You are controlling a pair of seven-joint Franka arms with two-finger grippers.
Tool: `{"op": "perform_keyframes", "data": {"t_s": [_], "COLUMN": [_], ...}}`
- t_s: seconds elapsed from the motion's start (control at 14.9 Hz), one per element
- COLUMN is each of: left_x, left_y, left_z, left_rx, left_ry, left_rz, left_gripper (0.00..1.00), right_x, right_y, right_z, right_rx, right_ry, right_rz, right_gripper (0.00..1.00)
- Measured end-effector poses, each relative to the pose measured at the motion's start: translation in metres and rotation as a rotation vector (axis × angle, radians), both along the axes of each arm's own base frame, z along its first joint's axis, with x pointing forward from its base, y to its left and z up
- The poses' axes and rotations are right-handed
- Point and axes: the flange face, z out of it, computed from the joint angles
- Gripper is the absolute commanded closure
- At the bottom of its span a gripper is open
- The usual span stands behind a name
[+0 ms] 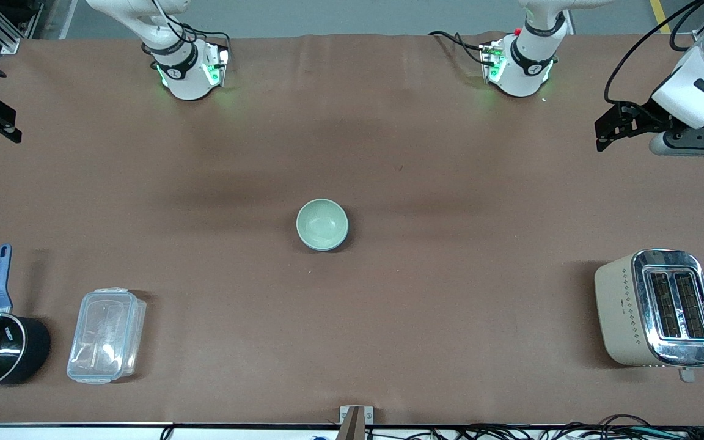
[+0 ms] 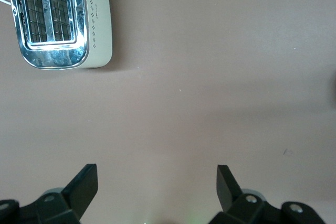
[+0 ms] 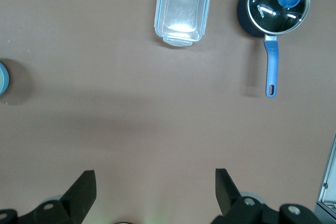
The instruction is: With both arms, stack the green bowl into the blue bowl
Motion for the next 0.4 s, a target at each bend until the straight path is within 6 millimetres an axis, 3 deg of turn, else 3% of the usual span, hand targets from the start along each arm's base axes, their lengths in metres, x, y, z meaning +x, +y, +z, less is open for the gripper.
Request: {"op": "perform_keyframes", "data": {"t_s": [0.2,0.4], "left_x": [0.0,0.001], "left_y": [0.0,0.0], "left_z": [0.0,-0.001], "left_rx": [0.0,-0.001], "left_ry": [-0.001,0.001], "left_rz": [0.0,0.0], "left_gripper": [0.0,0.0], "right_x": [0.001,0.006], "right_y": [-0.002,-0.017], "right_z": [0.003,0.011], "right_rx": [-0.002,-0.007], "right_ry": [-0.016,-0.086], "right_rz": [-0.002,-0.026], "right_gripper": [0.0,0.0]}}
